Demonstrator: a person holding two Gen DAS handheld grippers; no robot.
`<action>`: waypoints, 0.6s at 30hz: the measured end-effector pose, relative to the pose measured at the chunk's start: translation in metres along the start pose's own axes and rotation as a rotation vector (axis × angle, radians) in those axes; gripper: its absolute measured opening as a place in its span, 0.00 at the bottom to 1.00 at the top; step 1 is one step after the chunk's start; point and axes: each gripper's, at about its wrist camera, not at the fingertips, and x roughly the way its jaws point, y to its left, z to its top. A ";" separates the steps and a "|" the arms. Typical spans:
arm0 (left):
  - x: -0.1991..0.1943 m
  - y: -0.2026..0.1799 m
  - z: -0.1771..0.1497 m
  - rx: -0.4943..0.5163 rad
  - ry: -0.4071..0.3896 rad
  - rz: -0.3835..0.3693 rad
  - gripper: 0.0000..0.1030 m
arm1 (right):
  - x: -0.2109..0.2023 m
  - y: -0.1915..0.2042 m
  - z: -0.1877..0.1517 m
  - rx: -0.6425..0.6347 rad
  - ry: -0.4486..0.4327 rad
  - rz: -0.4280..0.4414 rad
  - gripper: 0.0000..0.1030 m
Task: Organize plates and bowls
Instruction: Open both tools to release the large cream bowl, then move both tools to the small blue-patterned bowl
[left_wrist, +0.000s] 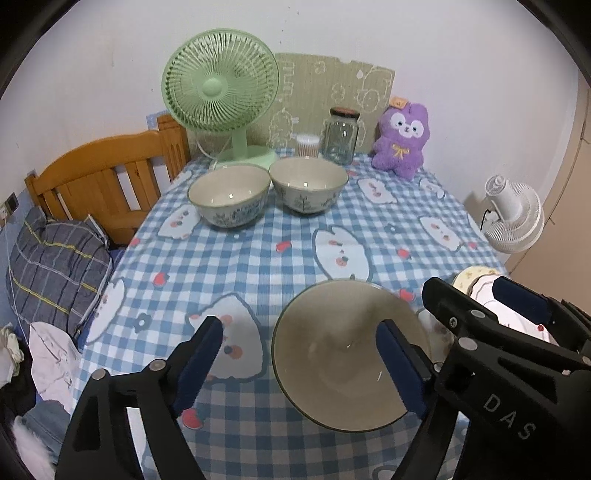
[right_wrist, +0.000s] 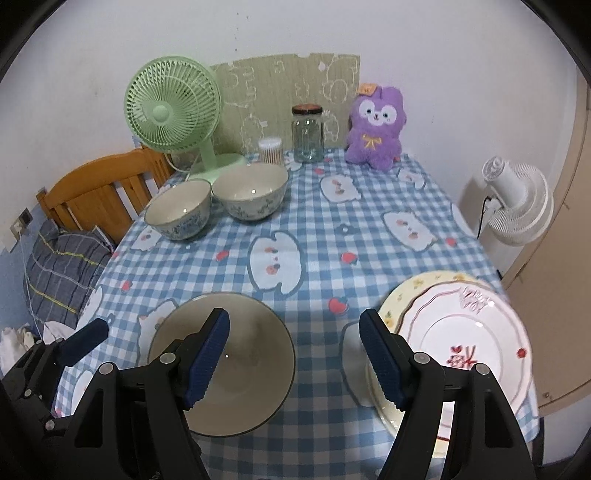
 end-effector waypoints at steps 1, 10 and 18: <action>-0.002 0.000 0.002 -0.002 -0.005 -0.005 0.87 | -0.003 0.000 0.002 -0.003 -0.007 0.001 0.75; -0.029 -0.003 0.022 0.016 -0.082 0.007 0.99 | -0.032 -0.002 0.022 -0.018 -0.076 0.001 0.82; -0.035 -0.007 0.042 0.017 -0.094 -0.042 1.00 | -0.049 -0.005 0.043 -0.023 -0.143 -0.014 0.90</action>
